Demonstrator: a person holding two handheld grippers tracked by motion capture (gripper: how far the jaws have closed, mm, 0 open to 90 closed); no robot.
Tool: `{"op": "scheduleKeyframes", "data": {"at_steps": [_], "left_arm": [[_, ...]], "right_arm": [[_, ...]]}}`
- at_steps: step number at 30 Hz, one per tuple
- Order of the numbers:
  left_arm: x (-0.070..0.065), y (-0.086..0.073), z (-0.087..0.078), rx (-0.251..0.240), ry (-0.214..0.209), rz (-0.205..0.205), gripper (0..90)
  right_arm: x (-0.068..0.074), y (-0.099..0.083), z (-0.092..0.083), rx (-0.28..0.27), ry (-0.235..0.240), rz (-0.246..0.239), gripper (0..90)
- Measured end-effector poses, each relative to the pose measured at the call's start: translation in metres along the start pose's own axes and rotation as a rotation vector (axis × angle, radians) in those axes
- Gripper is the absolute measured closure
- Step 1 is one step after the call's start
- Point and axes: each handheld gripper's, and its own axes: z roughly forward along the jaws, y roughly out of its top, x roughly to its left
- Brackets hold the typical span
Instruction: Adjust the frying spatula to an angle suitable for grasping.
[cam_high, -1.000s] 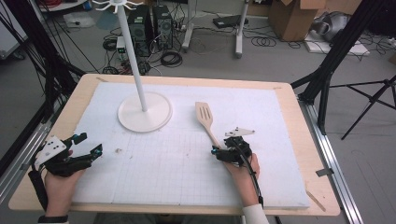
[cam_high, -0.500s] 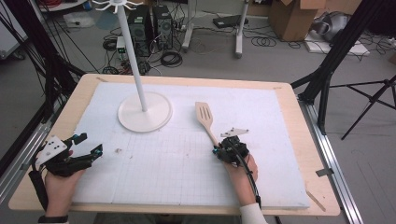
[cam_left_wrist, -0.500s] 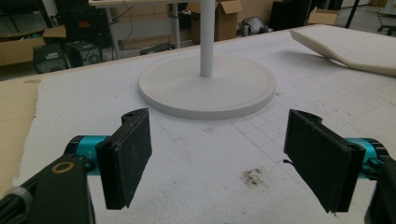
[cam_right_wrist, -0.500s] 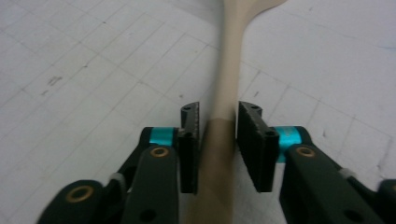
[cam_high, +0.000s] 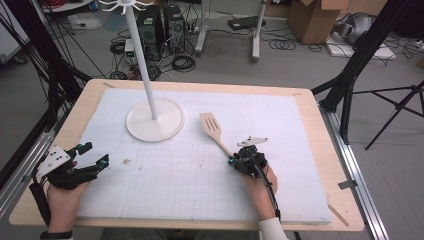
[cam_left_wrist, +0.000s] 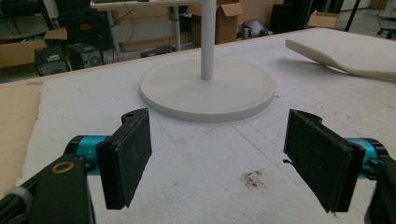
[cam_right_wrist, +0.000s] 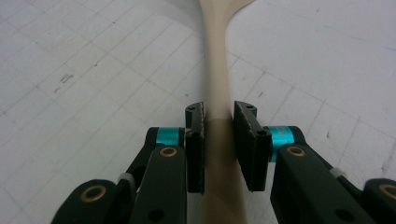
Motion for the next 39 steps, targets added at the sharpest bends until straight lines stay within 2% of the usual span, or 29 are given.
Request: {"op": "scheduleKeyframes", "data": {"at_steps": [3,9,12,14,15,16,21,22,23,24,28,29,30,37,39], "left_arm": [[0.001,0.0,-0.001,0.001,0.002,0.002,23.6],[0.001,0.0,-0.001,0.003,0.002,0.003,23.6],[0.0,0.0,0.0,0.003,0.001,0.002,23.6],[0.0,0.0,0.0,0.006,0.002,0.003,23.6],[0.0,0.0,0.0,0.006,0.002,0.003,23.6],[0.0,-0.001,0.0,0.006,0.002,0.002,23.6],[0.0,0.0,0.0,0.005,0.002,0.002,23.6],[0.0,-0.001,0.0,0.006,0.001,0.003,23.6],[0.0,-0.001,0.0,0.006,0.001,0.003,23.6],[0.0,-0.001,0.0,0.006,0.001,0.002,23.6],[0.001,-0.001,0.0,0.003,0.003,-0.001,23.6],[0.001,-0.001,0.0,0.003,0.003,-0.001,23.6],[0.001,-0.001,-0.001,0.002,0.003,0.0,23.6],[0.001,0.0,-0.001,0.003,0.002,0.003,23.6],[0.001,0.0,-0.001,0.002,0.001,0.002,23.6]], "right_arm": [[0.0,0.0,-0.003,-0.003,0.021,-0.017,74.5],[0.005,0.003,-0.014,-0.071,0.06,-0.065,74.5],[0.01,0.005,-0.021,-0.106,0.103,-0.099,74.5],[0.013,0.007,-0.024,-0.128,0.136,-0.138,74.5],[0.013,0.007,-0.024,-0.128,0.136,-0.138,74.5],[0.016,0.009,-0.027,-0.145,0.174,-0.159,74.5],[0.022,0.013,-0.03,-0.176,0.221,-0.2,74.5],[0.027,0.015,-0.03,-0.185,0.25,-0.228,74.5],[0.027,0.015,-0.03,-0.185,0.25,-0.228,74.5],[0.032,0.016,-0.029,-0.185,0.27,-0.261,74.5],[0.042,0.018,-0.023,-0.169,0.312,-0.328,74.5],[0.042,0.018,-0.023,-0.169,0.312,-0.328,74.5],[0.047,0.019,-0.018,-0.161,0.331,-0.366,74.5],[0.054,0.02,-0.002,-0.115,0.38,-0.435,74.5],[0.054,0.02,0.001,-0.108,0.391,-0.442,74.5]]}}
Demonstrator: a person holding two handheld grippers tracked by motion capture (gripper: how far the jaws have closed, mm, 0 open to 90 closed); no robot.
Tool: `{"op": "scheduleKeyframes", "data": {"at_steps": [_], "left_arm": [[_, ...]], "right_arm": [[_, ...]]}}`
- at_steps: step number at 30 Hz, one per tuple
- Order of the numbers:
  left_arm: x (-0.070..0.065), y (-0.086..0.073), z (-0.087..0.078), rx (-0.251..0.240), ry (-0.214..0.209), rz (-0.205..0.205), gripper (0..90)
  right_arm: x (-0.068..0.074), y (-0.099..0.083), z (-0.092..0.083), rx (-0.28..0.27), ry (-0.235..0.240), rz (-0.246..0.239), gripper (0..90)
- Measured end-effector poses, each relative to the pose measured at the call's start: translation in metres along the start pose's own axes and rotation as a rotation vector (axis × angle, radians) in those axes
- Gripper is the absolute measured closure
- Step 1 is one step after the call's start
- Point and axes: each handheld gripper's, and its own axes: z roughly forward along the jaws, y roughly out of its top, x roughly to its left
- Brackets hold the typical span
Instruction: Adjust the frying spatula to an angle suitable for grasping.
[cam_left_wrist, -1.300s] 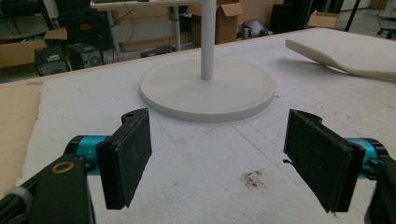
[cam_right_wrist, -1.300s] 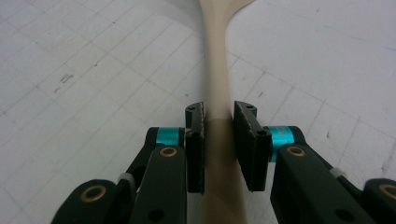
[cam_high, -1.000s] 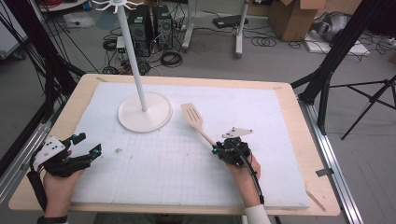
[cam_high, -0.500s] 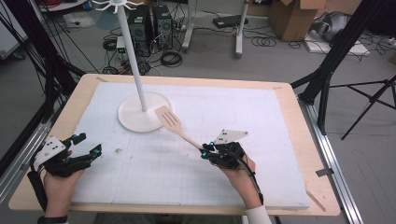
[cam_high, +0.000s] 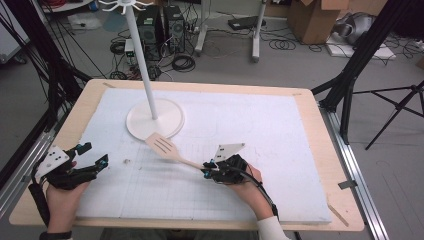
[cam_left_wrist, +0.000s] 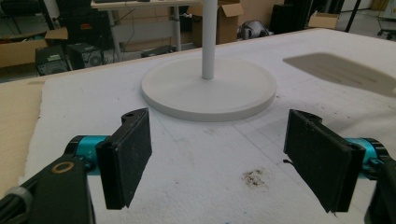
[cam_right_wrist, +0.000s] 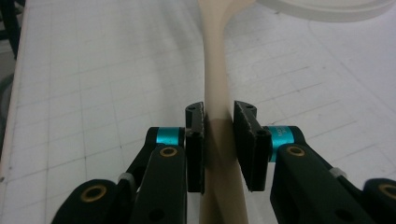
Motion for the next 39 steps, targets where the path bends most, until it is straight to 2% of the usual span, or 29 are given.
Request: {"op": "scheduleKeyframes", "data": {"at_steps": [1,7,12,16,17,19,20,21,23,24,25,26,27,28,29,30,31,33,35,36,37,39], "left_arm": [[0.0,0.0,0.0,-0.002,0.001,-0.002,23.6],[0.001,0.0,-0.001,-0.002,0.001,-0.004,23.6],[0.0,0.0,-0.001,-0.002,0.001,-0.004,23.6],[0.001,-0.001,-0.001,0.0,0.003,-0.006,23.6],[0.001,-0.001,-0.001,-0.001,0.002,-0.005,23.6],[0.001,-0.001,-0.002,-0.002,0.002,-0.005,23.6],[0.001,-0.001,-0.002,-0.002,0.002,-0.005,23.6],[0.001,-0.001,-0.003,-0.003,0.004,-0.007,23.6],[0.001,-0.001,-0.003,-0.004,0.004,-0.007,23.6],[0.001,-0.001,-0.003,-0.004,0.004,-0.007,23.6],[0.002,-0.001,-0.003,-0.007,0.006,-0.01,23.6],[0.002,-0.001,-0.003,-0.007,0.006,-0.01,23.6],[0.002,-0.001,-0.004,-0.005,0.007,-0.008,23.6],[0.002,-0.001,-0.004,-0.005,0.007,-0.008,23.6],[0.002,-0.001,-0.004,-0.004,0.005,-0.008,23.5],[0.002,-0.001,-0.004,-0.004,0.005,-0.008,23.5],[0.002,0.0,-0.004,-0.003,0.006,-0.004,23.4],[0.002,0.0,-0.004,-0.005,0.006,-0.006,23.4],[0.002,0.0,-0.004,-0.005,0.006,-0.004,23.3],[0.002,0.0,-0.004,-0.005,0.006,-0.004,23.3],[0.002,0.0,-0.004,-0.005,0.009,-0.006,23.4],[0.002,0.0,-0.004,-0.006,0.009,-0.007,23.3]], "right_arm": [[-0.001,-0.001,0.004,0.018,0.019,-0.015,74.5],[0.0,-0.001,0.009,0.034,0.059,-0.051,74.4],[0.0,-0.004,0.019,0.106,0.058,-0.078,74.3],[0.0,-0.005,0.02,0.097,0.052,-0.068,73.8],[0.0,-0.005,0.02,0.105,0.05,-0.066,70.9],[0.0,-0.006,0.018,0.09,0.021,-0.061,57.1],[0.0,-0.006,0.018,0.09,0.021,-0.061,57.1],[-0.001,-0.005,0.013,0.058,0.021,-0.032,55.2],[0.0,-0.005,0.006,0.025,0.006,-0.029,49.7],[0.0,-0.005,0.006,0.025,0.006,-0.029,49.7],[0.002,-0.006,-0.002,-0.011,-0.018,-0.012,43.3],[0.002,-0.006,-0.002,-0.011,-0.018,-0.012,43.3],[0.005,-0.007,-0.011,-0.058,-0.059,0.015,37.4],[0.005,-0.007,-0.011,-0.058,-0.059,0.015,37.4],[0.008,-0.012,-0.02,-0.118,-0.079,0.053,34.1],[0.008,-0.012,-0.02,-0.118,-0.079,0.053,34.1],[0.012,-0.017,-0.029,-0.167,-0.102,0.095,28.0],[0.017,-0.022,-0.037,-0.213,-0.138,0.119,26.4],[0.02,-0.028,-0.045,-0.26,-0.158,0.17,23.5],[0.02,-0.028,-0.045,-0.26,-0.158,0.17,23.5],[0.024,-0.035,-0.051,-0.306,-0.18,0.215,20.8],[0.028,-0.041,-0.056,-0.34,-0.204,0.268,20.8]]}}
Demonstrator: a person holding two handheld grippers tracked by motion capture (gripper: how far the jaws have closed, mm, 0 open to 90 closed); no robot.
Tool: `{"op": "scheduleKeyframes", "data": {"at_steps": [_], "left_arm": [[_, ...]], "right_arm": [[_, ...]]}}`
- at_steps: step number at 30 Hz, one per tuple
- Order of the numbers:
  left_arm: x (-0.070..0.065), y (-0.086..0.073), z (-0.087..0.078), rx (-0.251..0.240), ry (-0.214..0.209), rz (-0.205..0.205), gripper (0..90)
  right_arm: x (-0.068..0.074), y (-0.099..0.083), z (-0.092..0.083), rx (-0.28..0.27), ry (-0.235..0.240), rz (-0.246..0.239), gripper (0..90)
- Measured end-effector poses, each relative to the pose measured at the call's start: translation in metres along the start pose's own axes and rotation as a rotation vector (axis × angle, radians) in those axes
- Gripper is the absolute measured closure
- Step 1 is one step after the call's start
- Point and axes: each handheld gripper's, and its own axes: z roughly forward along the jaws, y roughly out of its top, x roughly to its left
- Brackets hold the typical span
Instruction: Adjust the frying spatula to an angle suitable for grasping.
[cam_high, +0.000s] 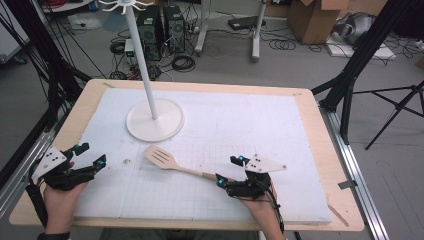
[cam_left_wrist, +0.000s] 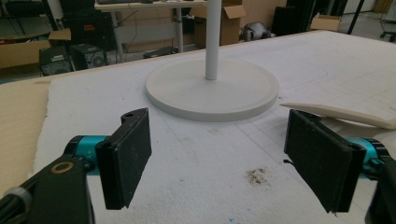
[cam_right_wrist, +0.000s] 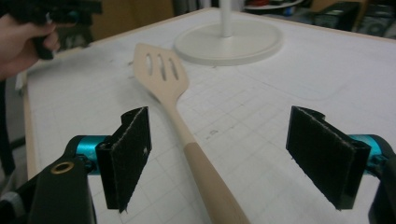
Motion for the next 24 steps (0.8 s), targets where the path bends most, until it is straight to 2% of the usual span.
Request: {"op": "scheduleKeyframes", "data": {"at_steps": [1,2,4,8,9,10,11,12,13,14,15,16,17,19,21,22,23,24], "left_arm": [[0.0,0.0,0.0,0.0,0.0,0.0,23.3],[0.0,0.0,0.0,0.0,0.001,0.001,23.4],[0.0,0.0,0.0,-0.002,0.0,-0.002,23.3],[0.0,0.0,0.0,-0.003,0.001,-0.001,23.4],[0.0,0.0,0.0,-0.003,0.001,-0.001,23.3],[0.0,0.0,0.0,-0.002,0.002,0.0,23.4],[0.0,0.0,0.0,-0.002,0.002,0.0,23.3],[0.0,0.0,0.0,-0.002,0.002,0.0,23.4],[0.0,0.0,0.0,-0.002,0.002,0.0,23.3],[0.0,0.0,0.0,-0.002,0.003,0.0,23.4],[0.0,0.0,0.0,-0.002,0.003,0.0,23.3],[0.0,0.0,0.0,-0.001,0.003,0.0,23.3],[0.0,0.0,0.0,-0.001,0.003,0.0,23.3],[-0.001,0.0,0.0,-0.001,0.001,0.001,23.4],[-0.001,0.0,0.0,-0.001,0.001,0.001,23.4],[0.0,0.001,0.0,-0.001,0.003,0.002,23.3],[0.0,0.001,0.0,-0.001,0.003,0.002,23.4],[-0.001,0.0,0.0,-0.001,0.002,0.002,23.4]], "right_arm": [[0.0,0.0,0.0,0.0,0.0,0.0,20.8],[0.001,-0.005,-0.006,-0.024,-0.018,0.046,20.9],[0.002,-0.01,-0.01,-0.029,-0.047,0.082,21.4],[0.004,-0.017,-0.015,-0.019,-0.067,0.099,32.0],[0.004,-0.017,-0.015,-0.019,-0.067,0.099,32.0],[0.005,-0.019,-0.016,-0.003,-0.068,0.098,41.6],[0.005,-0.019,-0.016,-0.003,-0.068,0.098,41.6],[0.006,-0.02,-0.016,0.01,-0.064,0.076,52.6],[0.007,-0.021,-0.017,0.023,-0.063,0.064,59.3],[0.009,-0.022,-0.017,0.035,-0.058,0.051,63.1],[0.009,-0.022,-0.017,0.035,-0.058,0.051,63.1],[0.011,-0.023,-0.018,0.044,-0.048,0.035,70.2],[0.011,-0.023,-0.018,0.044,-0.048,0.035,70.2],[0.014,-0.025,-0.018,0.08,-0.034,0.018,82.3],[0.016,-0.026,-0.018,0.102,-0.032,0.01,85.3],[0.018,-0.029,-0.017,0.134,-0.025,-0.003,88.8],[0.018,-0.029,-0.017,0.134,-0.025,-0.003,88.8],[0.02,-0.031,-0.017,0.163,-0.011,-0.008,88.9]]}}
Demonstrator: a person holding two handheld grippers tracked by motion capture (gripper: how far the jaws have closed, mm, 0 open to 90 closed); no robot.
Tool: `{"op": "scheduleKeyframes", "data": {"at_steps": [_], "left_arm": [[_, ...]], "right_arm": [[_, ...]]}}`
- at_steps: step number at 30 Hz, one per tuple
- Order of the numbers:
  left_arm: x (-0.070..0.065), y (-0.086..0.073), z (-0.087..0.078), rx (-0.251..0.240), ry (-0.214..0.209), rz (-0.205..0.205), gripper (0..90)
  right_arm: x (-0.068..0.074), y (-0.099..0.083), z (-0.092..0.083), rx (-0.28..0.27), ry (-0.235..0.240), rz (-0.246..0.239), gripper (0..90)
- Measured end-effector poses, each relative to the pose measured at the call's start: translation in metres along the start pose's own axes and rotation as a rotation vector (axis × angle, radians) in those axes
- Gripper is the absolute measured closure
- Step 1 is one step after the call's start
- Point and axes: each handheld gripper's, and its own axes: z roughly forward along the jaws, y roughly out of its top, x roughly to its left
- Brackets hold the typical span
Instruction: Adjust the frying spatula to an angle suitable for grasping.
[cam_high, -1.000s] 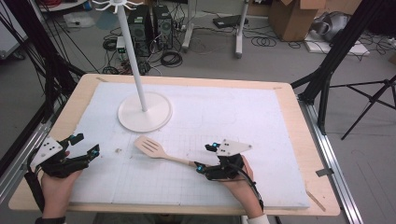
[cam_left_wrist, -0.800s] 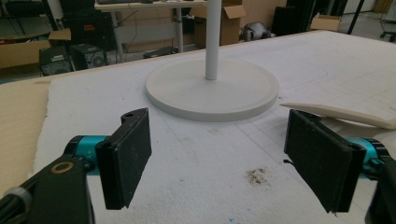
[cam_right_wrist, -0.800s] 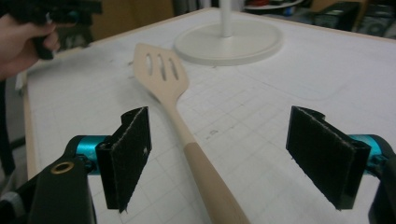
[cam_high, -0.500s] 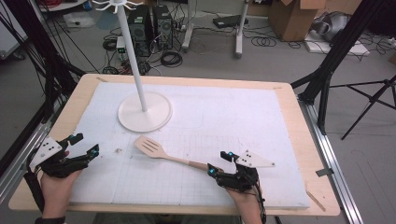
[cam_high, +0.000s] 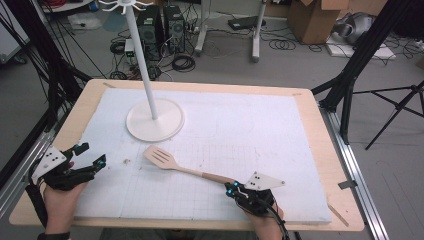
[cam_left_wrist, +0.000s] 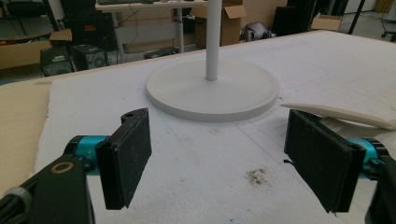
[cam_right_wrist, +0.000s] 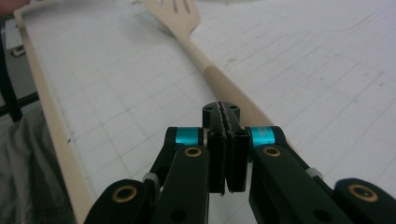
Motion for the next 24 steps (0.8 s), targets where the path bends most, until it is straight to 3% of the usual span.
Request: {"op": "scheduleKeyframes", "data": {"at_steps": [5,7,12,24], "left_arm": [[0.0,0.0,0.001,0.001,0.001,0.001,23.4],[-0.001,0.0,0.001,-0.001,0.0,0.001,23.4],[0.0,0.0,0.001,0.001,0.0,0.002,23.3],[-0.001,0.001,0.001,0.001,-0.003,0.006,23.4]], "right_arm": [[0.003,-0.003,0.003,0.059,0.016,-0.021,89.1],[0.003,-0.004,0.007,0.113,-0.003,-0.034,89.3],[-0.005,-0.004,0.012,0.16,-0.057,-0.028,89.4],[-0.027,0.009,0.021,0.196,-0.115,-0.004,89.5]]}}
